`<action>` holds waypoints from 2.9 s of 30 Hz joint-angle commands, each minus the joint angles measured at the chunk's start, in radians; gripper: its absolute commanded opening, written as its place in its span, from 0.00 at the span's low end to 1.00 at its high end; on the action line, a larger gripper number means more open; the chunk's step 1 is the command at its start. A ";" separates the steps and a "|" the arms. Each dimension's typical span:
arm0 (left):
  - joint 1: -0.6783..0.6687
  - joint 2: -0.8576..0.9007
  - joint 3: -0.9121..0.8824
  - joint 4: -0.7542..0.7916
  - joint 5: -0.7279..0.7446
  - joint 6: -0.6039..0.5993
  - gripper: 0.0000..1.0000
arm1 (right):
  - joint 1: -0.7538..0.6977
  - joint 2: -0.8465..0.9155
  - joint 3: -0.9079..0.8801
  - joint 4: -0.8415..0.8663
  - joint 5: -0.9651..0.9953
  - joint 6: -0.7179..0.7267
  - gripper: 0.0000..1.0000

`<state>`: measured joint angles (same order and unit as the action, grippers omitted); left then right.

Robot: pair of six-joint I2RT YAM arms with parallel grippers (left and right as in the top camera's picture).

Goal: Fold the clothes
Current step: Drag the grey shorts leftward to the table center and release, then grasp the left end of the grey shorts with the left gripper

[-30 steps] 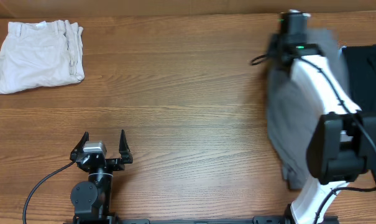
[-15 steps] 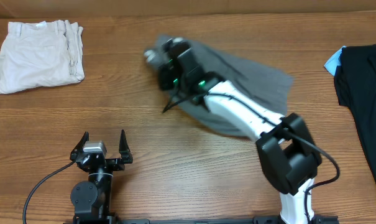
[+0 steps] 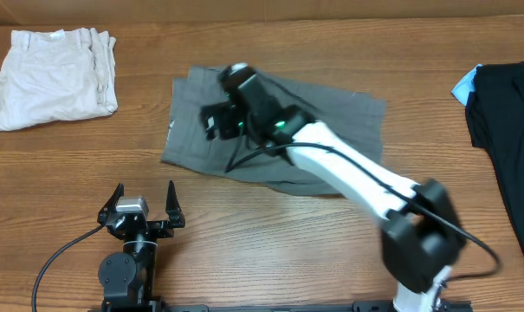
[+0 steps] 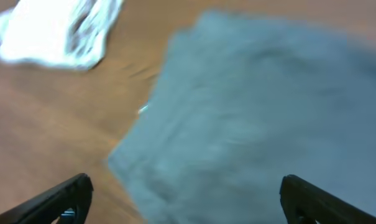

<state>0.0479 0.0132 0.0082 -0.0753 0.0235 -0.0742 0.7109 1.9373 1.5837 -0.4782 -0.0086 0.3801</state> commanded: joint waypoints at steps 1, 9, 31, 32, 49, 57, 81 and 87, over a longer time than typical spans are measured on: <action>0.006 -0.008 -0.003 0.000 0.010 0.015 1.00 | -0.137 -0.156 0.029 -0.074 0.206 -0.009 1.00; 0.006 -0.008 -0.003 0.000 0.010 0.015 1.00 | -0.468 -0.196 0.026 -0.294 0.109 -0.009 1.00; 0.006 0.022 0.006 0.297 0.089 0.069 1.00 | -0.643 -0.048 -0.028 -0.467 -0.105 0.066 1.00; 0.006 0.038 0.015 0.304 0.094 0.076 1.00 | -0.643 -0.048 -0.028 -0.466 -0.105 0.066 1.00; 0.035 1.261 1.176 -0.326 0.351 0.342 1.00 | -0.650 -0.048 -0.028 -0.519 -0.056 0.066 1.00; 0.089 1.728 1.727 -0.684 0.515 0.340 1.00 | -0.691 -0.048 -0.028 -0.549 -0.065 0.066 1.00; 0.028 2.310 1.860 -0.432 0.639 0.476 1.00 | -0.701 -0.048 -0.028 -0.555 -0.064 0.065 1.00; 0.002 2.354 1.860 -0.394 0.514 0.423 1.00 | -0.701 -0.048 -0.028 -0.557 -0.064 0.066 1.00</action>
<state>0.0635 2.3379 1.8393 -0.4931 0.6144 0.3756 0.0109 1.8900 1.5543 -1.0351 -0.0784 0.4442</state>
